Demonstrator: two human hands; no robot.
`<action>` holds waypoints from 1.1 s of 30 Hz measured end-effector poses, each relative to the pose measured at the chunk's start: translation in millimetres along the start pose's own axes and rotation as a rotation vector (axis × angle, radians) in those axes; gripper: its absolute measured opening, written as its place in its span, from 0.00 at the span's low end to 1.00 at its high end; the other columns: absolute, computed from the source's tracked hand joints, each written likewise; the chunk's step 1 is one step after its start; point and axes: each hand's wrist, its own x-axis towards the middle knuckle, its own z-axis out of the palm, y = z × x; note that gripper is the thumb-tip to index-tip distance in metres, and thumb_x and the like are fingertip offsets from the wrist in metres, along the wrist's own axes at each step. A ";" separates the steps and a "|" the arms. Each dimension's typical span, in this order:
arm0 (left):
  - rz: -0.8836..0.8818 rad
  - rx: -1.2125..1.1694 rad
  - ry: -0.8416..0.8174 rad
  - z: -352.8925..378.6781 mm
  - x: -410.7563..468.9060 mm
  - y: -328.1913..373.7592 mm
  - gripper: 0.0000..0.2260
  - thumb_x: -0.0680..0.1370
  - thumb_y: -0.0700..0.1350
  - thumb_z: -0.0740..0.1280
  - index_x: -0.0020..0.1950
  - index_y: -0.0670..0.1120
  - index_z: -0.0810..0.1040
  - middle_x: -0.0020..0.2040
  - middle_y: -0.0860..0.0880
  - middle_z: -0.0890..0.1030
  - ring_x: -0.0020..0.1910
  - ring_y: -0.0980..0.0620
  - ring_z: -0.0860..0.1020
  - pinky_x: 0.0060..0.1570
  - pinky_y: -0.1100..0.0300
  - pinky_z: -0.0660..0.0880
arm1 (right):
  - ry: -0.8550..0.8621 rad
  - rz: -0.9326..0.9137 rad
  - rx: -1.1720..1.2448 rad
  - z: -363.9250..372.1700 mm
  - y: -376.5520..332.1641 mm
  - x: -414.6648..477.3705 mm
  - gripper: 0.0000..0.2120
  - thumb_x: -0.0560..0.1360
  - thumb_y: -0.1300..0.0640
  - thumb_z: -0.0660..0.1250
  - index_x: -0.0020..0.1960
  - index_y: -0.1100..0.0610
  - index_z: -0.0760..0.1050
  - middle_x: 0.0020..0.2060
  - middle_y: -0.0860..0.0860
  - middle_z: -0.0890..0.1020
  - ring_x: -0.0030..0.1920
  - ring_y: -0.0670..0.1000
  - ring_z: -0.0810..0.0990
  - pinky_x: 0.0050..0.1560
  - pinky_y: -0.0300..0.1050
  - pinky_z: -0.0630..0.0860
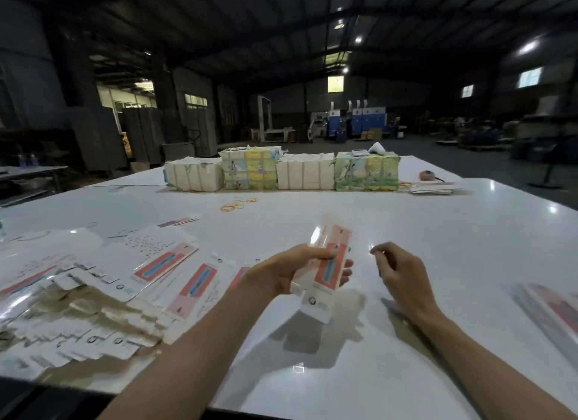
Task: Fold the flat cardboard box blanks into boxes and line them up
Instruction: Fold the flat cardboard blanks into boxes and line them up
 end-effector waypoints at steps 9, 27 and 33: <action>0.161 -0.032 -0.078 31.4 34.1 -62.7 0.25 0.78 0.48 0.73 0.73 0.46 0.71 0.65 0.41 0.84 0.48 0.46 0.86 0.47 0.52 0.83 | 0.057 -0.138 -0.064 -6.1 -1.5 5.7 0.14 0.83 0.59 0.67 0.68 0.55 0.77 0.55 0.50 0.76 0.55 0.48 0.74 0.52 0.48 0.81; 0.158 0.021 -0.080 38.2 31.4 -55.0 0.37 0.80 0.73 0.51 0.67 0.43 0.76 0.55 0.37 0.84 0.43 0.40 0.85 0.44 0.50 0.83 | -0.055 -0.103 0.005 -13.5 -11.2 10.2 0.12 0.82 0.55 0.69 0.63 0.58 0.83 0.60 0.50 0.79 0.64 0.49 0.74 0.62 0.40 0.77; 0.151 0.019 -0.122 37.8 32.2 -54.0 0.33 0.84 0.67 0.52 0.70 0.40 0.77 0.55 0.39 0.84 0.44 0.42 0.84 0.46 0.49 0.82 | -0.037 0.052 0.269 -18.9 -16.2 17.9 0.03 0.82 0.56 0.71 0.49 0.52 0.82 0.60 0.47 0.76 0.62 0.49 0.78 0.59 0.41 0.80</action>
